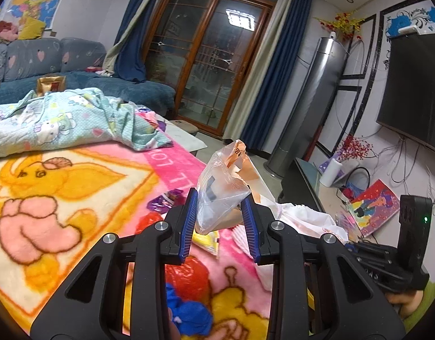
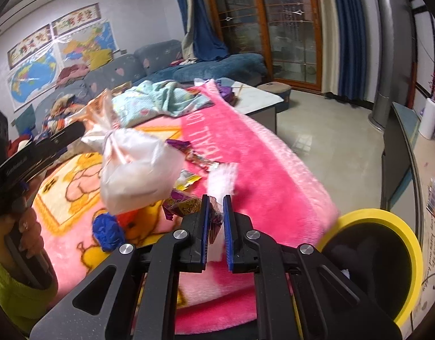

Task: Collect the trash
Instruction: 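Carry the white bag and candy wrapper over the yellow bin with both tools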

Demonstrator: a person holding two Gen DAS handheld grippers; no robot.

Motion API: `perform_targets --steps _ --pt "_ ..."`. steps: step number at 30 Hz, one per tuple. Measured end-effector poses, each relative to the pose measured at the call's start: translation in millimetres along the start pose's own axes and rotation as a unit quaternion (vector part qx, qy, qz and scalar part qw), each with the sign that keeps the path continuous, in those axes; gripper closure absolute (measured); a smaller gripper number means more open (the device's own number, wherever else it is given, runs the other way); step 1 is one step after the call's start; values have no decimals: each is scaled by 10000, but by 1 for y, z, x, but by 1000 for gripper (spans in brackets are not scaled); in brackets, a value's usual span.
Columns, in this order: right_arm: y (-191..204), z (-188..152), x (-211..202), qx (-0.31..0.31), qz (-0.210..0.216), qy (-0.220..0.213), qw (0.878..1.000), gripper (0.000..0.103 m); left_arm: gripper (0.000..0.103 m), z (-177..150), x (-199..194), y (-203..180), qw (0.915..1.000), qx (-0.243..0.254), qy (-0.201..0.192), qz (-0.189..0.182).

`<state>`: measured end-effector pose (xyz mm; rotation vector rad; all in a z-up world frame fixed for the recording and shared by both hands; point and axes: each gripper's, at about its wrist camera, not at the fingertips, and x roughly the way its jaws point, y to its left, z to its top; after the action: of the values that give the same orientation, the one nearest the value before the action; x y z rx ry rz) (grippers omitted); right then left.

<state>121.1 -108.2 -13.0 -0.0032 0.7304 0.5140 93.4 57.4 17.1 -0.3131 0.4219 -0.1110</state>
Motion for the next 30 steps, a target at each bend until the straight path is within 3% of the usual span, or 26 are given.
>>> perform_targets --steps 30 --pt "-93 -8 -46 807 -836 -433 9923 93 79 -32 20 -79 9945 790 420 -551"
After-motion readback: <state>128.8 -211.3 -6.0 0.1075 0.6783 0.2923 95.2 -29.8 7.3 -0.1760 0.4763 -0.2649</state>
